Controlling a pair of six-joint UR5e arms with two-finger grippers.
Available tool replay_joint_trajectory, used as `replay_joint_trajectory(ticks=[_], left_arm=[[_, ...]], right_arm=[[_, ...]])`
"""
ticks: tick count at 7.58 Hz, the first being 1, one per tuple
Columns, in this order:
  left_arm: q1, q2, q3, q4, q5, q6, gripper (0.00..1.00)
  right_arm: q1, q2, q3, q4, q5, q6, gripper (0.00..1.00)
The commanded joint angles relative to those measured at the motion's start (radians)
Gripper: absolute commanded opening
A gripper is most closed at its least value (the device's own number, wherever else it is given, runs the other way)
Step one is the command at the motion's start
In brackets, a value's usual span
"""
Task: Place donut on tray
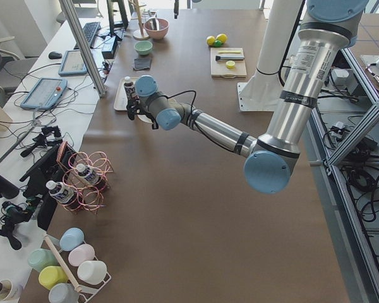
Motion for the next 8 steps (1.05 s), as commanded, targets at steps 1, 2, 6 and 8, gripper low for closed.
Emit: replay_joint_trajectory(ticks=[1,2,6,8], left_arm=[[0.194,-0.089,-0.041,0.015,0.180,-0.231,0.00],[0.237,-0.115,-0.058,0.015,0.208,-0.311,0.00],[0.339,-0.206,-0.058,0.020,0.274,-0.477,0.00],[0.404,-0.243,-0.058,0.021,0.341,-0.540,0.00]], right_arm=[[-0.120,0.095,0.053,0.055,-0.012,0.289,1.00],[-0.162,0.151,0.059,0.053,-0.017,0.381,1.00],[-0.360,0.274,0.153,0.047,-0.164,0.697,1.00],[-0.477,0.362,0.149,0.043,-0.222,0.847,1.00]])
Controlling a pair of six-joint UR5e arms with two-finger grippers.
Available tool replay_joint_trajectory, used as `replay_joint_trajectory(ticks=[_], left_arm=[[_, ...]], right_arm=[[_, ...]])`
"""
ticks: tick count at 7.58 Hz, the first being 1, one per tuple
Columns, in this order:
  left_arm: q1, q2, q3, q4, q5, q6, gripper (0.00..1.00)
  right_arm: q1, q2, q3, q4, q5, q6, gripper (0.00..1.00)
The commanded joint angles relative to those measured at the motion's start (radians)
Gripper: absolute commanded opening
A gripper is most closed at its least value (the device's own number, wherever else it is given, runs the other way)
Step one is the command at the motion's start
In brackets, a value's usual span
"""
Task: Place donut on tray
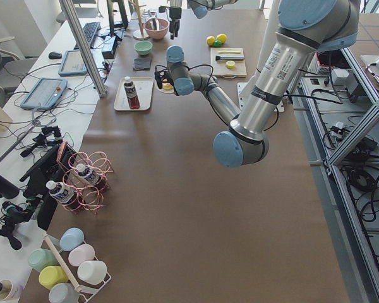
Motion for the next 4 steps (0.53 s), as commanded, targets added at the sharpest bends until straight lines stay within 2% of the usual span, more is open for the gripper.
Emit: replay_joint_trajectory(ticks=[1,4], left_arm=[[0.065,-0.048,-0.001,-0.002,0.067,-0.090,0.00],[0.110,-0.064,-0.014,-0.004,0.115,-0.139,0.00]], right_arm=[[-0.143,0.106,0.002,-0.037,-0.079,0.182,1.00],[-0.204,0.168,0.000,-0.132,-0.080,0.188,1.00]])
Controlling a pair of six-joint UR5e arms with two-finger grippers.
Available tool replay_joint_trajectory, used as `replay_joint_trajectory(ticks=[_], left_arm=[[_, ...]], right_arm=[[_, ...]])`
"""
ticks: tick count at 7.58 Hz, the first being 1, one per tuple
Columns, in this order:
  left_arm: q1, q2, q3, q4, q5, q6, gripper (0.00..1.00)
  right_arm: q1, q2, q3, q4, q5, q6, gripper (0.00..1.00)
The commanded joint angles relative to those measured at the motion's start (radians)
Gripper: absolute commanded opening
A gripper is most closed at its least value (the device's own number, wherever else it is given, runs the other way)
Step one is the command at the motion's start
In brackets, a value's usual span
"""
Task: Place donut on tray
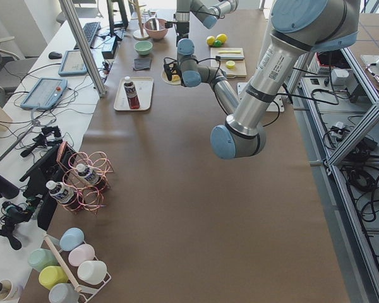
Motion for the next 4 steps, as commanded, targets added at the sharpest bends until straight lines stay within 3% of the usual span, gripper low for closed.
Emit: replay_joint_trajectory(ticks=[1,3,4], left_arm=[[0.031,-0.013,-0.010,-0.003,0.025,-0.050,0.00],[0.062,-0.013,-0.010,-0.009,0.071,-0.056,0.00],[0.062,-0.010,-0.019,-0.009,0.071,-0.056,0.00]], right_arm=[[-0.050,0.028,-0.003,-0.046,-0.006,0.009,1.00],[-0.055,0.025,-0.009,-0.047,-0.006,0.009,0.99],[-0.053,0.025,-0.016,-0.049,-0.006,0.009,0.86]])
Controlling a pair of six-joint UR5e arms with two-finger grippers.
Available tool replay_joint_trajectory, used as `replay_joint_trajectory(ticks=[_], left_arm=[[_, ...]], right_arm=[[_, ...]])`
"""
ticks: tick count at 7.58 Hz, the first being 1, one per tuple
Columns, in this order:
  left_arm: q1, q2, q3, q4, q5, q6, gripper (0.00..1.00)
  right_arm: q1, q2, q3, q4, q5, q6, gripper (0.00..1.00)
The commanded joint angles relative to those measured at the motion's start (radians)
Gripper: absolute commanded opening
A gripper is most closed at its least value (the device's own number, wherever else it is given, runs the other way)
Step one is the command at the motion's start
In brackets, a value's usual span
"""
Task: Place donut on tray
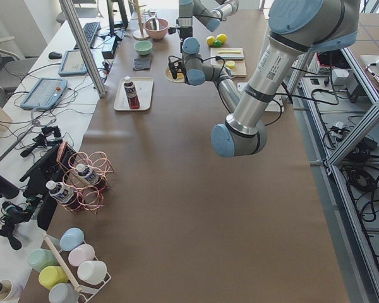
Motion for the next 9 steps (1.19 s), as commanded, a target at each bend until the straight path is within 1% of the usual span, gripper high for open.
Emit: replay_joint_trajectory(ticks=[1,2,4,5,6,7,8,9], left_arm=[[0.010,0.007,-0.015,-0.001,0.015,-0.003,0.00],[0.010,0.010,-0.017,-0.001,0.015,-0.002,0.00],[0.010,0.011,-0.032,-0.001,0.015,-0.002,0.00],[0.010,0.013,-0.032,-0.001,0.015,-0.002,0.00],[0.010,0.014,-0.029,-0.001,0.017,0.003,0.00],[0.010,0.019,-0.027,-0.001,0.017,0.004,0.00],[0.010,0.022,-0.027,-0.001,0.018,0.005,0.00],[0.010,0.022,-0.027,-0.001,0.018,0.005,0.00]], right_arm=[[0.000,-0.002,-0.013,-0.003,0.000,0.000,0.62],[0.000,-0.002,-0.015,-0.001,0.000,0.000,0.45],[0.003,-0.005,-0.016,-0.003,0.001,-0.001,0.29],[0.005,-0.007,-0.016,-0.001,0.000,-0.003,0.17],[0.005,-0.007,-0.015,0.000,-0.002,-0.004,0.11],[0.005,-0.007,-0.015,0.000,-0.003,-0.006,0.12],[0.005,-0.008,-0.015,0.000,-0.006,-0.006,0.15],[0.005,-0.010,-0.015,0.000,-0.009,-0.005,0.30]])
